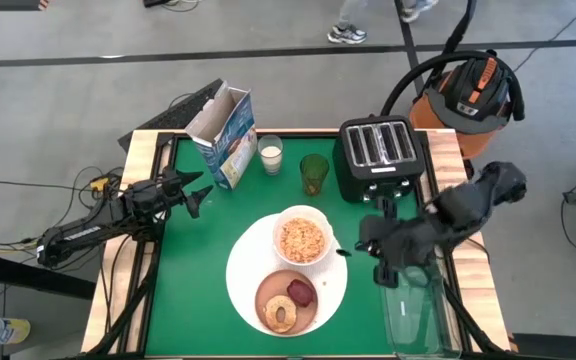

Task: Arrange a breakfast setting
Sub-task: Put the blue spoon from the green glass beside the white bowl

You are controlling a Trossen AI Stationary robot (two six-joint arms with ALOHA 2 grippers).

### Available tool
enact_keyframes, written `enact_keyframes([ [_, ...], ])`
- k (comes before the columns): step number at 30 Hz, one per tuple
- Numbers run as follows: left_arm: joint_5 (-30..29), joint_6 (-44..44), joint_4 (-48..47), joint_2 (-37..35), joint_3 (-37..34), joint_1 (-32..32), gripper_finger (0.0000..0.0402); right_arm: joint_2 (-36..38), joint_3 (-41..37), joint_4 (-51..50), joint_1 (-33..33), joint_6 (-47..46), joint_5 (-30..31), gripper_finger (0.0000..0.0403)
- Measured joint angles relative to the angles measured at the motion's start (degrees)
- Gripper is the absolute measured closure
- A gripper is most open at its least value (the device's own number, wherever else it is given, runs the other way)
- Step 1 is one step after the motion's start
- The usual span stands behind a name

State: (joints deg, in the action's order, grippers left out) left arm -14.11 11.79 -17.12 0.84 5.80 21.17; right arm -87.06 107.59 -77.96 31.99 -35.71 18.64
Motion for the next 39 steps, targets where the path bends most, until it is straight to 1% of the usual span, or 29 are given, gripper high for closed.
enact_keyframes([
  [4, 0.0, 0.0, 0.0, 0.0, 0.0, 0.0, 0.0113, -4.2, 0.0, 0.1, 1.7, -0.6, 1.0, 0.0381],
  [14, 0.0, 0.0, 0.0, 0.0, 0.0, 0.0, 0.0113, -15.8, 0.0, 0.2, 5.1, -6.3, 4.5, 0.0381],
  [17, 0.0, 0.0, 0.0, 0.0, 0.0, 0.0, 0.0113, -19.1, 0.0, 0.4, 6.3, -6.9, 7.1, 0.0381],
  [22, 0.0, 0.0, 0.0, 0.0, 0.0, 0.0, 0.0113, -23.7, 0.0, -0.5, 7.7, -11.0, 12.9, 0.0381],
  [24, 0.0, 0.0, 0.0, 0.0, 0.0, 0.0, 0.0113, -24.9, 0.0, -2.2, 8.4, -13.1, 14.5, 0.0381],
  [27, 0.0, 0.0, 0.0, 0.0, 0.0, 0.0, 0.0113, -26.6, 0.0, -4.8, 8.9, -15.3, 14.8, 0.0381],
  [31, 0.0, 0.0, 0.0, 0.0, 0.0, 0.0, 0.0113, -28.6, 0.0, -4.4, 9.4, -15.0, 17.3, 0.0381],
  [34, 0.0, 0.0, 0.0, 0.0, 0.0, 0.0, 0.0113, -28.6, 0.0, -4.1, 9.7, -13.0, 17.8, 0.038],
  [39, 0.0, 0.0, 0.0, 0.0, 0.0, 0.0, 0.0113, -29.4, -0.1, -4.6, 9.6, -13.6, 20.3, 0.038],
])
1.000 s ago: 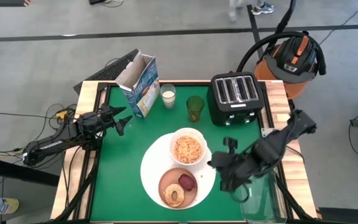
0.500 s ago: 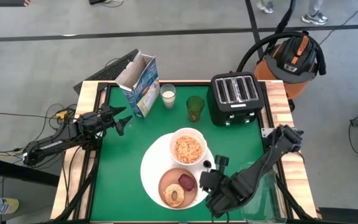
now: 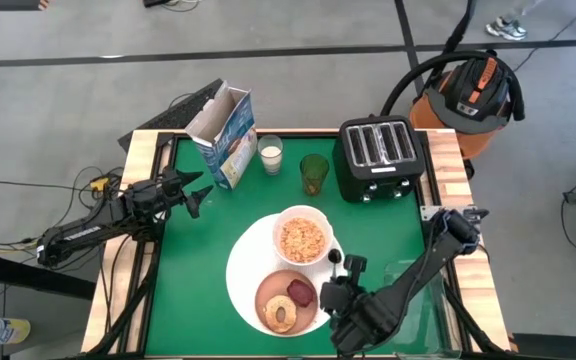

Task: Arrange a breakfast setting
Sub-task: Put the blue spoon from the green glass beside the white bowl

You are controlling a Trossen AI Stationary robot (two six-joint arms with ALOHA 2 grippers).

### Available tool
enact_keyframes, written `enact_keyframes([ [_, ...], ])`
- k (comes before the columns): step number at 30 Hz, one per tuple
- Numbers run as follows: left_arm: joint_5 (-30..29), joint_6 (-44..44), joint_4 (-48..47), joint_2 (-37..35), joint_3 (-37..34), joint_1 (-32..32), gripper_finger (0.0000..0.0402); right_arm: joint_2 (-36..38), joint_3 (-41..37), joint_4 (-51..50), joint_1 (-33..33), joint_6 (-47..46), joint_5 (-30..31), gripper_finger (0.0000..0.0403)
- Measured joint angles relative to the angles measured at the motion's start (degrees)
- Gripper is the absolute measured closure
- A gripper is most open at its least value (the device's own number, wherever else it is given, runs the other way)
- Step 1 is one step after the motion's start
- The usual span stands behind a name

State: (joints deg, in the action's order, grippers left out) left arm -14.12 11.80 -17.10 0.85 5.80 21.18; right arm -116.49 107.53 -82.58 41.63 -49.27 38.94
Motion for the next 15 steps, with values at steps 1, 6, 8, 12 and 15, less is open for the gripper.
enact_keyframes([
  [1, 0.0, 0.0, 0.0, 0.0, 0.0, 0.0, 0.0113, 0.0, 0.0, 0.0, 0.0, 0.3, -0.1, 0.038],
  [6, 0.0, 0.0, 0.0, 0.0, 0.0, 0.0, 0.0113, -1.2, -0.1, 0.6, -0.8, 1.7, -1.7, 0.038],
  [8, 0.0, 0.0, 0.0, 0.0, 0.0, 0.0, 0.0113, -1.1, 0.0, 0.8, -0.8, 1.7, -1.8, 0.038],
  [12, 0.0, 0.0, 0.0, 0.0, 0.0, 0.0, 0.0113, -1.0, 0.1, 1.0, -0.8, 1.7, -1.8, 0.0379],
  [15, 0.0, 0.0, 0.0, 0.0, 0.0, 0.0, 0.0113, -1.0, 0.1, 1.6, -0.8, 1.3, -2.7, 0.0379],
])
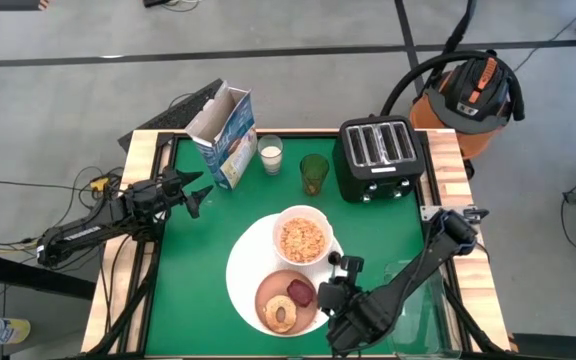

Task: Arrange a breakfast setting
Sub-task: Put the blue spoon from the green glass beside the white bowl

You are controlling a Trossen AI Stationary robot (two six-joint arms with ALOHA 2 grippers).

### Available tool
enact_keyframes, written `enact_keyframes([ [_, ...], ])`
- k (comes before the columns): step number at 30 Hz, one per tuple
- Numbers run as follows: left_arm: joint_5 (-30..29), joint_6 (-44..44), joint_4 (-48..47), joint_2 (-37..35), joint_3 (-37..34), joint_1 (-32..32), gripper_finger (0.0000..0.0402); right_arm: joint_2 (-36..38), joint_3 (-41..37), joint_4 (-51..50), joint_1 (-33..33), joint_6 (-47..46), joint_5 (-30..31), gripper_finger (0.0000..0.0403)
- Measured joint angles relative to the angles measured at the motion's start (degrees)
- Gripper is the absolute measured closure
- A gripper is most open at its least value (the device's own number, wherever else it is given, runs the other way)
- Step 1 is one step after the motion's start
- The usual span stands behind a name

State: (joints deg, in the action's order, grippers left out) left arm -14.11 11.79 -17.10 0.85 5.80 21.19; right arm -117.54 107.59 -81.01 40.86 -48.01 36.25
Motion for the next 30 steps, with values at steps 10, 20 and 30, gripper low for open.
enact_keyframes([
  [10, 0.0, 0.0, 0.0, 0.0, 0.0, 0.0, 0.0113, 0.0, 0.0, 0.7, -0.7, 0.1, -3.1, 0.0372],
  [20, 0.0, 0.0, 0.0, 0.0, 0.0, 0.0, 0.0113, 0.1, 0.0, 1.0, -2.0, 0.8, -6.1, 0.0371],
  [30, 0.0, 0.0, 0.0, 0.0, 0.0, 0.0, 0.0113, 0.1, 0.0, 4.5, -2.1, 7.8, -9.2, 0.037],
])
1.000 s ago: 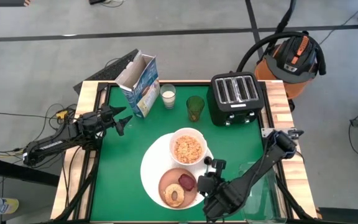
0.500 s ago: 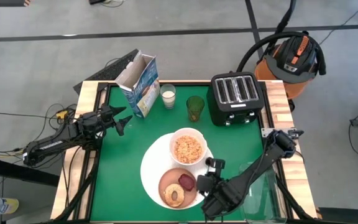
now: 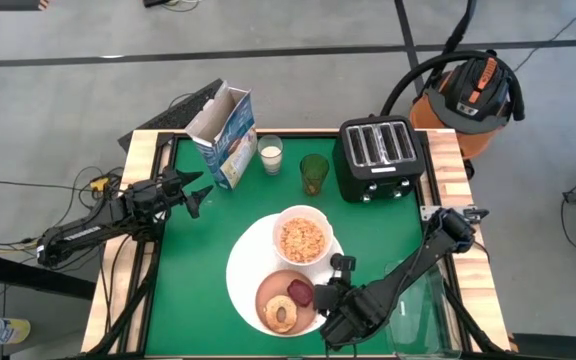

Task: Arrange a breakfast setting
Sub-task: Put the blue spoon from the green glass beside the white bowl, then return to Home Position

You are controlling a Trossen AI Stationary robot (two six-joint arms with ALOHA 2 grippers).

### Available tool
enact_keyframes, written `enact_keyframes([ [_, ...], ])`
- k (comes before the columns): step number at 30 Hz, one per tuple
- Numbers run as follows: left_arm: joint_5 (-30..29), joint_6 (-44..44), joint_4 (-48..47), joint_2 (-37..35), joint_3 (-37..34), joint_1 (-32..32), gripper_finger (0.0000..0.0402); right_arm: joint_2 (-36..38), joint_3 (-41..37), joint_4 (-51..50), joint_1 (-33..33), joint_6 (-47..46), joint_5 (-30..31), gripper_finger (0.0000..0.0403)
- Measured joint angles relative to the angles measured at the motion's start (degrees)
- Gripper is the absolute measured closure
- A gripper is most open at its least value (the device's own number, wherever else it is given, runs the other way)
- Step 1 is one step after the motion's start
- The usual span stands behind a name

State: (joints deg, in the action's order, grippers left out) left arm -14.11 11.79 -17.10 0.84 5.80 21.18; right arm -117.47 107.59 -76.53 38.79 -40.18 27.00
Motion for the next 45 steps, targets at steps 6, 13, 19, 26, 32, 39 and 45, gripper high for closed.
enact_keyframes([
  [6, 0.0, 0.0, 0.0, 0.0, 0.0, 0.0, 0.0113, 0.0, 0.0, 0.2, 0.1, 0.2, -1.5, 0.0369],
  [13, 0.0, 0.0, 0.0, 0.0, 0.0, 0.0, 0.0113, 0.0, 0.0, 0.7, 0.1, 0.0, -3.9, 0.0324],
  [19, 0.0, 0.0, 0.0, 0.0, 0.0, 0.0, 0.0113, 0.0, 0.0, 0.4, 0.1, 0.0, -3.7, 0.0293],
  [26, 0.0, 0.0, 0.0, 0.0, 0.0, 0.0, 0.0113, 0.0, 0.0, 0.3, 0.1, 0.2, -4.6, 0.0289],
  [32, 0.0, 0.0, 0.0, 0.0, 0.0, 0.0, 0.0113, 0.0, 0.0, 0.2, 0.2, -1.5, -5.2, 0.0289],
  [39, 0.0, 0.0, 0.0, 0.0, 0.0, 0.0, 0.0113, 0.0, 0.0, -2.8, 0.1, -13.9, -8.9, 0.0289],
  [45, 0.0, 0.0, 0.0, 0.0, 0.0, 0.0, 0.0113, 2.9, 1.0, -5.3, 0.1, -26.2, -9.0, 0.0289],
])
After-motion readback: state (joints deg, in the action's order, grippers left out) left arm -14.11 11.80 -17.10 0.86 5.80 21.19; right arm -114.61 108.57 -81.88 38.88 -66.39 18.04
